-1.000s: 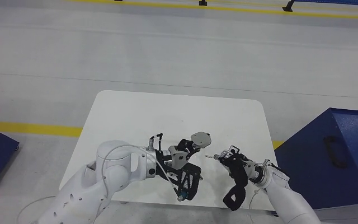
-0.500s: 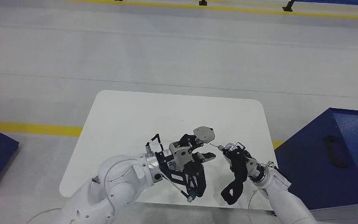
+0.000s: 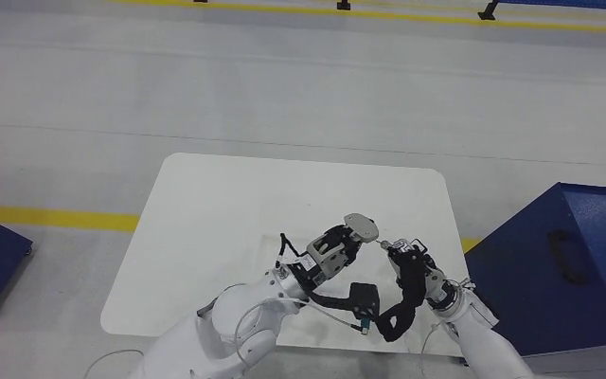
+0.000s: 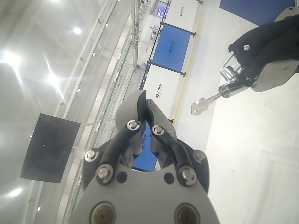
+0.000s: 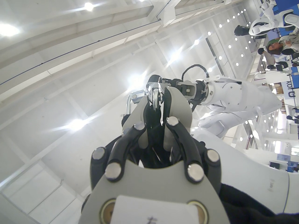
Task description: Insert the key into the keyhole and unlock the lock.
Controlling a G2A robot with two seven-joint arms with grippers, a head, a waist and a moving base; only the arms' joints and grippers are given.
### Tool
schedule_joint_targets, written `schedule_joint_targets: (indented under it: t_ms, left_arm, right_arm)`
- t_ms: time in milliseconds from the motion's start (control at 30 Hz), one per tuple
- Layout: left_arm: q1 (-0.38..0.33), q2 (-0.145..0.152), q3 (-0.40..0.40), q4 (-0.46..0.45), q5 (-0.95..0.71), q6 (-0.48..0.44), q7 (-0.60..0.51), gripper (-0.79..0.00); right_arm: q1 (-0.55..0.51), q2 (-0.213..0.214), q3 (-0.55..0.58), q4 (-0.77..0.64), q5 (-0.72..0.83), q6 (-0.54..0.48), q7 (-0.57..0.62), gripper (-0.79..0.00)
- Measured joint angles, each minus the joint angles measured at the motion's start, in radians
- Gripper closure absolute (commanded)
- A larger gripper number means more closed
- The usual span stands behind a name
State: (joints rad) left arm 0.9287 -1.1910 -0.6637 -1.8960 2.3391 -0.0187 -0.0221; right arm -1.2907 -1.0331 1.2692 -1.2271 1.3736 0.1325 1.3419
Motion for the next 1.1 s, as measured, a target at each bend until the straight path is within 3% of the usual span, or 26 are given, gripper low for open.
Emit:
schedule_joint_targets:
  t_ms: [433,1100]
  left_arm:
    - [-0.025,-0.05,0.024,0.065,-0.057,-0.055,0.016,0.0]
    - [-0.013,-0.088,0.002,0.088,-0.03,-0.116,0.017,0.0]
  right_arm:
    - [-0.011,-0.007,0.023,0.005,-0.022,0.02,0.027,0.0]
    - [-0.012,-0.019,0.043,-0.003,-0.076,0.009,0.042,0.0]
